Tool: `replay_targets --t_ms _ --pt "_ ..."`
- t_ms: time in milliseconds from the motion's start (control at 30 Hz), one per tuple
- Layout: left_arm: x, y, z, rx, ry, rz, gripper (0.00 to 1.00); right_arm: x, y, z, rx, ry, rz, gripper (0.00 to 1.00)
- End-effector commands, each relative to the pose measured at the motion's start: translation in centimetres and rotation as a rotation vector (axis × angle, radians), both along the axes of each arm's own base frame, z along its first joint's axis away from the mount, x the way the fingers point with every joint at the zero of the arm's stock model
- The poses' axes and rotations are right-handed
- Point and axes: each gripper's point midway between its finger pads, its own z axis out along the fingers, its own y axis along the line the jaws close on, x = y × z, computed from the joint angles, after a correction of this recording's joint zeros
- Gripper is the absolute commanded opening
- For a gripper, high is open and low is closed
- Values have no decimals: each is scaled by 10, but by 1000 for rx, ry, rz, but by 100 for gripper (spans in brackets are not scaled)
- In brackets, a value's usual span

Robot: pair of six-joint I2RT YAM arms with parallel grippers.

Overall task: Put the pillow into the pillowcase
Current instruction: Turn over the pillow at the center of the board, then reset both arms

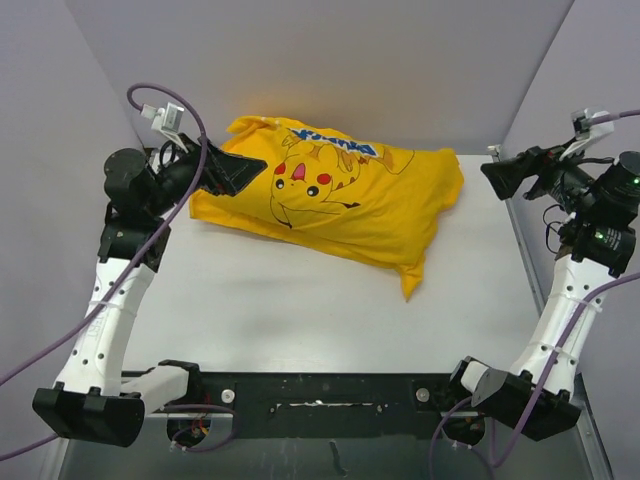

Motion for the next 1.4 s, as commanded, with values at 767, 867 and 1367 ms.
replay_targets --t_ms 767,867,1367 --pt "-45 11 30 114 -107 -27 98 -4 -8 59 171 -12 -196 98" --pt "-44 12 30 115 -108 -26 98 -5 -10 60 158 -19 -204 98" --pt "-42 19 28 114 -99 -23 98 -10 -12 64 141 -35 -213 98"
